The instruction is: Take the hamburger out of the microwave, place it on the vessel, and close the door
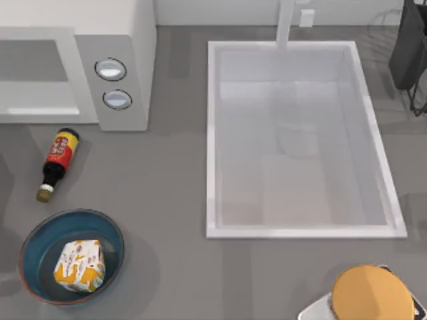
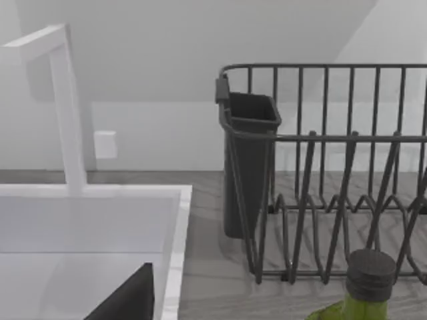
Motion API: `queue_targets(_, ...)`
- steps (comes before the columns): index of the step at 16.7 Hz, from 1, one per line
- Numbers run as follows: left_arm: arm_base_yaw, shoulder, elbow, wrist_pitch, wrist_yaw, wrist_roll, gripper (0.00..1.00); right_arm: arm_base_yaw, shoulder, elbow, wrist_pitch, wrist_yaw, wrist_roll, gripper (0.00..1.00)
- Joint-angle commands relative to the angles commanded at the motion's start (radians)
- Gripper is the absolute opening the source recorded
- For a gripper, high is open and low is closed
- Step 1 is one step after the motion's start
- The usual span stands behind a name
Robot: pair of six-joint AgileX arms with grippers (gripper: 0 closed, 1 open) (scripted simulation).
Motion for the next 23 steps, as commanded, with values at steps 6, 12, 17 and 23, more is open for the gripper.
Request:
queue_targets(6,-0.189,-0.194,-0.172,0.066,-0.11,-0.177,0.0,0.0,0.0,0.0,0.0,0.0,0.0,1.0)
queue_targets(12,-0.224,-0.205,-0.18,0.065,-0.134,-0.209,0.0,0.0,0.0,0.0,0.0,0.0,0.0,1.0)
queue_targets(17,-0.462,-0.293,-0.236,0.074,-0.287,-0.383,0.0,0.0,0.0,0.0,0.0,0.0,0.0,1.0)
queue_targets(23,-0.691,-0.393,-0.297,0.085,-0.448,-0.564,0.0,0.0,0.0,0.0,0.0,0.0,0.0,1.0)
